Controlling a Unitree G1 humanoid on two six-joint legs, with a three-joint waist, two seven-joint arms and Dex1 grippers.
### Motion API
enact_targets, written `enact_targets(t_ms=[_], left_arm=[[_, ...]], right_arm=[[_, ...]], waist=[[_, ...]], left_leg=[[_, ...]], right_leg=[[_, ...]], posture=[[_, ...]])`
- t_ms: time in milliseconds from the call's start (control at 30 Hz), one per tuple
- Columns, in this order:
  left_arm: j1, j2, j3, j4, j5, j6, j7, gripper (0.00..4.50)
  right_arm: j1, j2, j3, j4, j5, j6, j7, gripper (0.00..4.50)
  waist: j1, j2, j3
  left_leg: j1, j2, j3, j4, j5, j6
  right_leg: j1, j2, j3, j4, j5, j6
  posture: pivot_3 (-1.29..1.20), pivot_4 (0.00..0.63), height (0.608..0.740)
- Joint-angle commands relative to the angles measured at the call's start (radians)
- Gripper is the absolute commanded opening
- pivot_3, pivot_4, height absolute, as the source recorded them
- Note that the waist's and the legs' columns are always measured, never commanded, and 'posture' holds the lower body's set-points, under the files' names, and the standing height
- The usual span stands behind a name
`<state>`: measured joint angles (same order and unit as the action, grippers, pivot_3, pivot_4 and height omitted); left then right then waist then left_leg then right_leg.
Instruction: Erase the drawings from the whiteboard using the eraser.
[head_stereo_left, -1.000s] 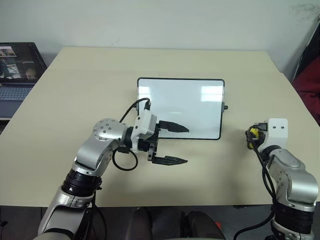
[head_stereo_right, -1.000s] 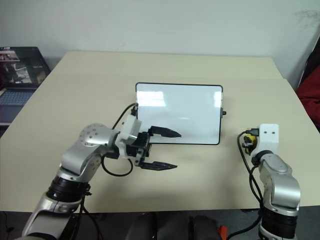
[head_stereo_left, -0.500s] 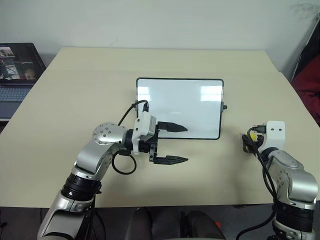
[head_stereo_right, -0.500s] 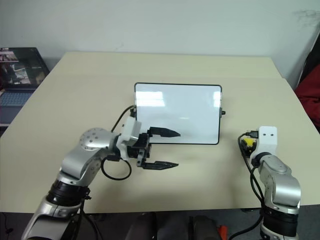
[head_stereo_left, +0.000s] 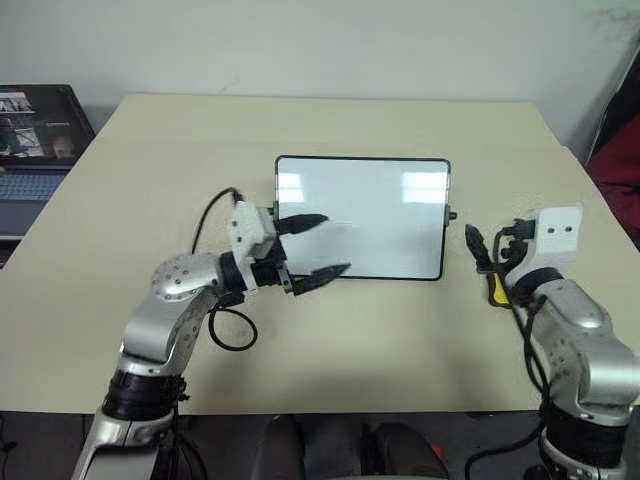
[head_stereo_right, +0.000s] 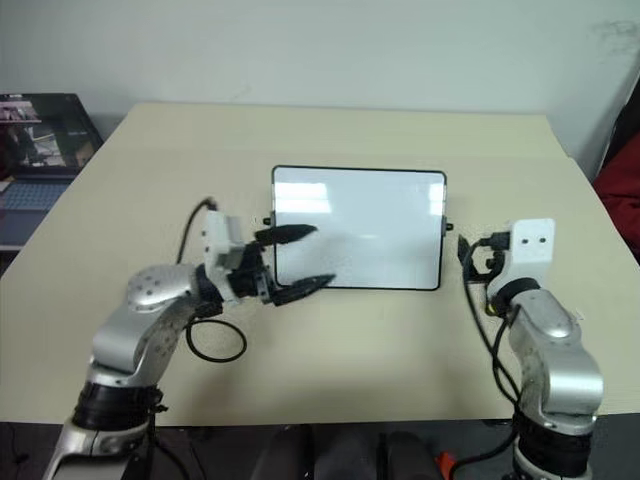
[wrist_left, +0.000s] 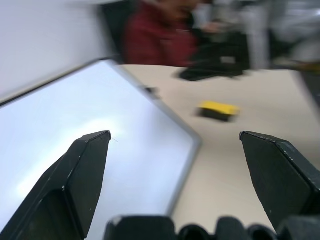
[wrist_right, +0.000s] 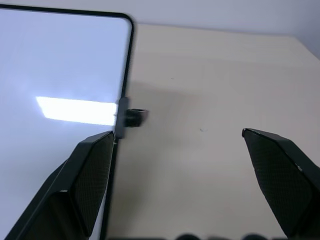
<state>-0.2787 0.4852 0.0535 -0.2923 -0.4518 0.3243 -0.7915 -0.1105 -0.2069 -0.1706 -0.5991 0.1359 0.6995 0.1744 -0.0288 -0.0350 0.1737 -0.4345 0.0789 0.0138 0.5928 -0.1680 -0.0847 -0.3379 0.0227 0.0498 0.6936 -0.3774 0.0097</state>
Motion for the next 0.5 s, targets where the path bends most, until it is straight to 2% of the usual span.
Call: enact_targets(t_ms=[33, 133, 267, 367, 500], left_arm=[[0.071, -0.071, 0.063, -0.139, 0.019, -0.001, 0.182, 4.5], [0.12, -0.12, 0.081, -0.194, 0.02, 0.015, 0.279, 4.5], [0.216, -0.153, 0.101, -0.225, 0.062, -0.018, 0.361, 4.5], [0.343, -0.199, 0.159, -0.161, 0.149, -0.117, 0.457, 4.5], [0.422, -0.249, 0.194, -0.127, 0.195, -0.212, 0.52, 4.5]], right_arm=[[0.091, 0.056, 0.066, -0.063, -0.018, -0.231, -0.01, 4.46], [0.168, 0.1, 0.078, -0.062, -0.004, -0.325, -0.017, 4.46], [0.291, 0.102, 0.114, -0.023, -0.034, -0.528, 0.018, 4.46], [0.419, 0.134, 0.098, 0.071, -0.025, -0.723, 0.025, 4.46], [0.483, 0.155, 0.099, 0.187, -0.026, -0.837, 0.024, 4.46]], waist=[[0.0, 0.0, 0.0], [0.001, 0.0, 0.0], [0.0, 0.0, -0.001], [-0.003, 0.0, -0.003], [-0.002, 0.0, -0.003]], left_leg=[[0.0, 0.0, 0.0, 0.0, 0.0, 0.0], [0.0, 0.0, -0.001, 0.001, 0.0, 0.0], [0.003, 0.0, -0.003, 0.001, 0.0, 0.0], [0.004, 0.001, -0.003, 0.001, 0.0, 0.0], [0.004, 0.001, -0.003, 0.001, 0.0, 0.0]], right_leg=[[0.0, -0.001, 0.0, 0.0, 0.0, 0.0], [0.001, -0.001, -0.001, 0.001, 0.0, 0.0], [0.003, -0.002, -0.003, 0.004, 0.0, 0.0], [0.004, -0.003, -0.003, 0.004, -0.002, 0.003], [0.004, -0.004, -0.003, 0.004, -0.002, 0.003]], posture=[[0.0, 0.15, 0.74], [0.0, 0.15, 0.74], [0.0, 0.15, 0.74], [0.0, 0.15, 0.74], [0.0, 0.15, 0.74]])
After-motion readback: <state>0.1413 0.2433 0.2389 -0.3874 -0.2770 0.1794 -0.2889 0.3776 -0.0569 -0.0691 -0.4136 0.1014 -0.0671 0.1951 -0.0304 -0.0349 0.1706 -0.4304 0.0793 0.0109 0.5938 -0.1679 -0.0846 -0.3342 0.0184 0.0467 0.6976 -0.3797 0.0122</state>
